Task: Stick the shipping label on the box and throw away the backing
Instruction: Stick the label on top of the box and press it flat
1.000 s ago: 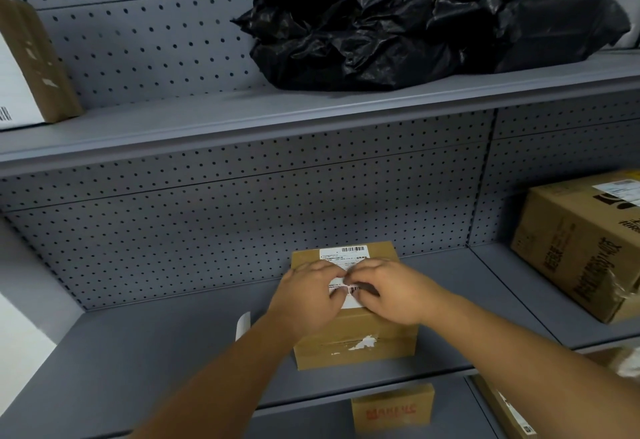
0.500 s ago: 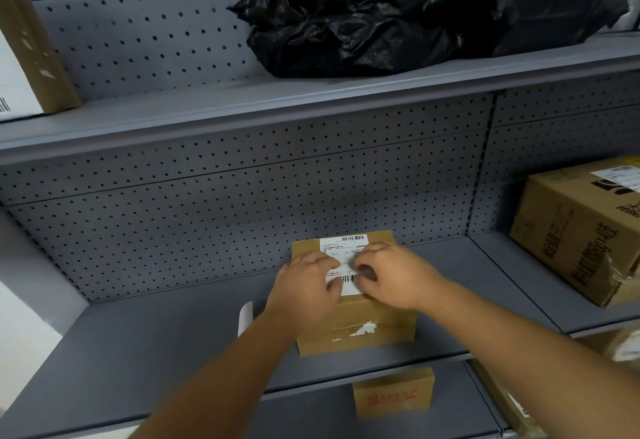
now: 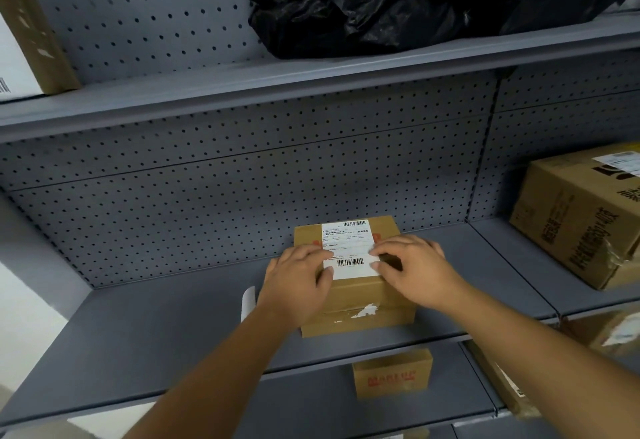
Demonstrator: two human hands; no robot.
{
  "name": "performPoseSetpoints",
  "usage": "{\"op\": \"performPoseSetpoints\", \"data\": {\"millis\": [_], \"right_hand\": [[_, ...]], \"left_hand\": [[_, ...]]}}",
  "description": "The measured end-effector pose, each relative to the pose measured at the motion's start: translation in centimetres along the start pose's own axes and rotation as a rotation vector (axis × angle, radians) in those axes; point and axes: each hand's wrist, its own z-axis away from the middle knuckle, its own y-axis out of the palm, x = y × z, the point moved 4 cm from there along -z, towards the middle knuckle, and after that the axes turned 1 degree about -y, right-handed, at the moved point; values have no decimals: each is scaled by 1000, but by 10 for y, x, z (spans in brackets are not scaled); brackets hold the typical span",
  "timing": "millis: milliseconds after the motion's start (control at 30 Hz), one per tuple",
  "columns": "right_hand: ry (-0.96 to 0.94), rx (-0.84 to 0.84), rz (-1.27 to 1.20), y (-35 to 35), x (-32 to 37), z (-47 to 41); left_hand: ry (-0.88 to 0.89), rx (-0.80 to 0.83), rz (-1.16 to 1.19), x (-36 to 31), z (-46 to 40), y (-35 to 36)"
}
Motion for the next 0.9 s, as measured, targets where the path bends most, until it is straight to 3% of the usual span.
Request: {"op": "performPoseSetpoints", "data": {"millis": [233,667,900], "right_hand": [[31,7,-65,-3,3,2],[137,8,63,5,41,4],[180,-24,24,-6,20,11]], "left_hand": [[-8,-14,17,4,7,-3],[-44,-22,2,-29,-2,8],[-80,-52,16,0,9,-1]]}}
